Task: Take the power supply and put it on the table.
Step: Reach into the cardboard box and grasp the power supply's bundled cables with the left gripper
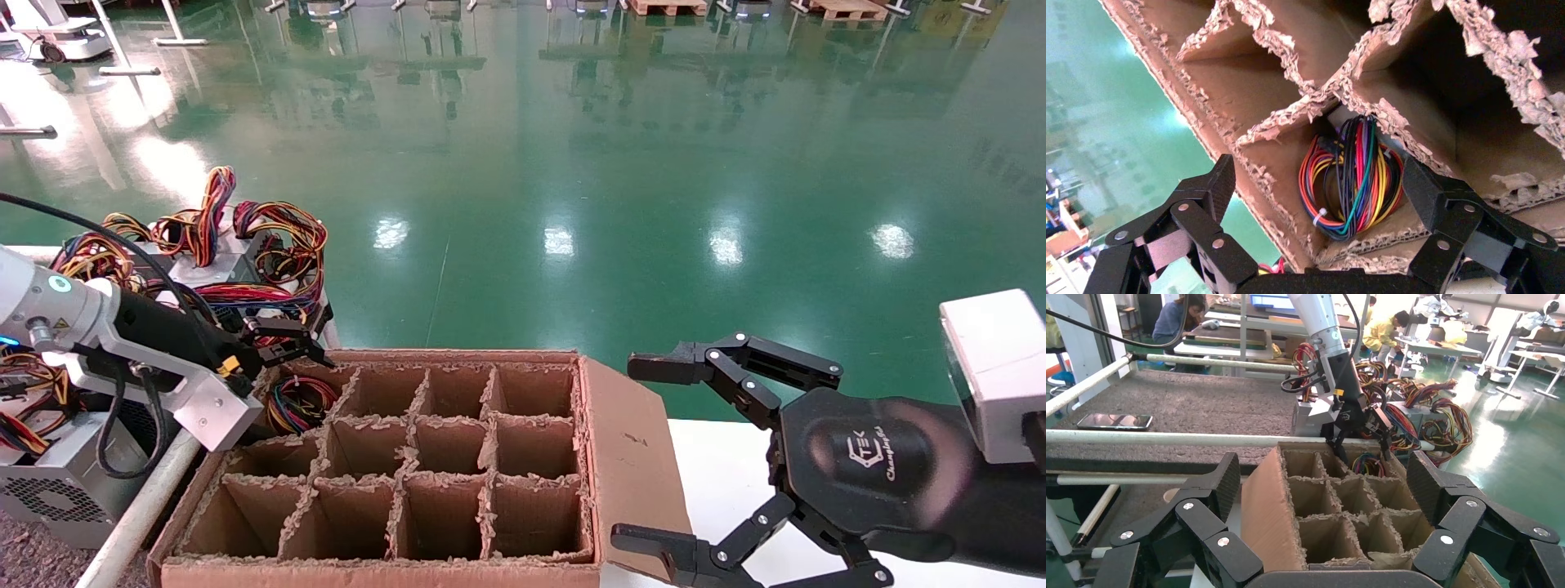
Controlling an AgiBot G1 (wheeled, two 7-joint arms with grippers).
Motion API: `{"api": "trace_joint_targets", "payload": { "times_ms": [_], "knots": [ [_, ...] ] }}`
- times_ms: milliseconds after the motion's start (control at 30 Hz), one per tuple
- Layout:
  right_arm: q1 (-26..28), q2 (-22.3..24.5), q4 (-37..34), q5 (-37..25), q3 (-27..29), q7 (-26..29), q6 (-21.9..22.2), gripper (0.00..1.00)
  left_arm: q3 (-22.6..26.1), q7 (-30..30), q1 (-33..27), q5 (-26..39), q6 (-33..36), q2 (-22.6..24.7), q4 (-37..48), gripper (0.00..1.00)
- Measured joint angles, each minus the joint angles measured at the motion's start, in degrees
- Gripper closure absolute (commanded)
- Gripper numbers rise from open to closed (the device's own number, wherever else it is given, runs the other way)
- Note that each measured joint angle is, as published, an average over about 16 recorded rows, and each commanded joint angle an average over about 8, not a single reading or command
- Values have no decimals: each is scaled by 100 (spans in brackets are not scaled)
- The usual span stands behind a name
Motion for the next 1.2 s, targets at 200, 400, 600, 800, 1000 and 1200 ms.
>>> {"api": "trace_joint_targets", "payload": {
  "times_ms": [200, 400, 600, 800, 1000, 1200],
  "knots": [
    [0, 0, 0, 0, 0, 0, 0, 0, -15, 83, 16, -21, -33, -17, 27, 55],
    [0, 0, 0, 0, 0, 0, 0, 0, -9, 135, 40, -12, -23, -8, 51, 100],
    [0, 0, 0, 0, -1, 0, 0, 0, 5, 155, 65, 7, -5, 20, 71, 100],
    [0, 0, 0, 1, -1, 0, 0, 0, 5, 169, 98, 7, 9, 69, 80, 100],
    [0, 0, 0, 1, -1, -1, 0, 0, 17, 199, 136, 24, 15, 99, 83, 100],
    [0, 1, 0, 1, -1, -1, 1, 0, 42, 244, 138, 61, -27, 81, 78, 100]
  ]
}}
